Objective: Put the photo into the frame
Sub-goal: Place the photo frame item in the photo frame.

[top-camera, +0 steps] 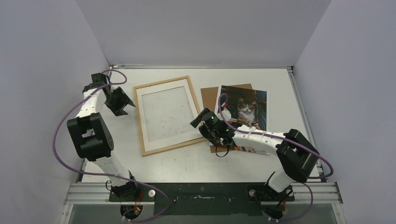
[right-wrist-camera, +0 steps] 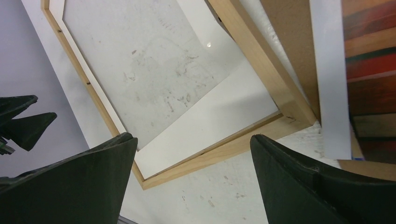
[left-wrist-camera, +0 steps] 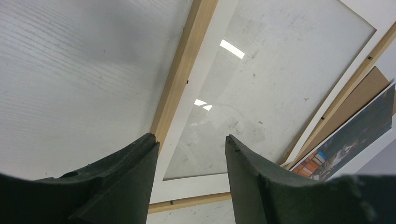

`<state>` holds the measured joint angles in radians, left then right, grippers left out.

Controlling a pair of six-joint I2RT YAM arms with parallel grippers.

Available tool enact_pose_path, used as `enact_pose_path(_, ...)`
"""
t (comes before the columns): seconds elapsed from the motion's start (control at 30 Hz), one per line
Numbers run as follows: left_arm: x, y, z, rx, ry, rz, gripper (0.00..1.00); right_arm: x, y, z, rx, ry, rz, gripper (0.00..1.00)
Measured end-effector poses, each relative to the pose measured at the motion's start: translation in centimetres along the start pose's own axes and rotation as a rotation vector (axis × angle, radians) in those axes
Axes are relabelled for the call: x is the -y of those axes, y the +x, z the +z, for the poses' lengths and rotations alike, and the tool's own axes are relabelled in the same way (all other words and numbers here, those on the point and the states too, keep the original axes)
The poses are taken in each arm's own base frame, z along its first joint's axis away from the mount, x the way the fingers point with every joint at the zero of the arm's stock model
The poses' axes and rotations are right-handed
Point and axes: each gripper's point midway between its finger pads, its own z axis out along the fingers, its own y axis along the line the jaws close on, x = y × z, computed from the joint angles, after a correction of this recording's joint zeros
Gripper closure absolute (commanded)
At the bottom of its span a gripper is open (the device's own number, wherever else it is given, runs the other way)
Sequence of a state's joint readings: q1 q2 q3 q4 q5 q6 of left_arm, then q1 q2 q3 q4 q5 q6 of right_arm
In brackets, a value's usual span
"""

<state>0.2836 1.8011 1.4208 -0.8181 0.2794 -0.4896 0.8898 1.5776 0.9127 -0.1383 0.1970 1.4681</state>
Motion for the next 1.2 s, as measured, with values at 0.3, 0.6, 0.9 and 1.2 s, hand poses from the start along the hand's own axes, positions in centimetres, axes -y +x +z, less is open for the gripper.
enact_pose_path(0.3,0.8,1.4,-1.2,-0.009,0.044,0.017,0.44,0.6,-2.2,0.0,-0.073,0.002,-0.145,0.13)
enact_pose_path(0.6,1.7,7.3,-1.7,-0.072,0.061,0.107,0.44,-1.2,-0.1,0.7,-0.252,-0.054,-0.385,0.41)
enact_pose_path(0.9,-0.4,10.3,-0.8,-0.131,0.025,0.094,0.55,-1.6,0.1,3.8,-0.284,-0.031,-0.553,0.55)
enact_pose_path(1.2,-1.3,10.9,-0.2,-0.144,0.003,0.102,0.55,-1.0,-0.6,6.9,-0.264,0.028,-0.642,0.57)
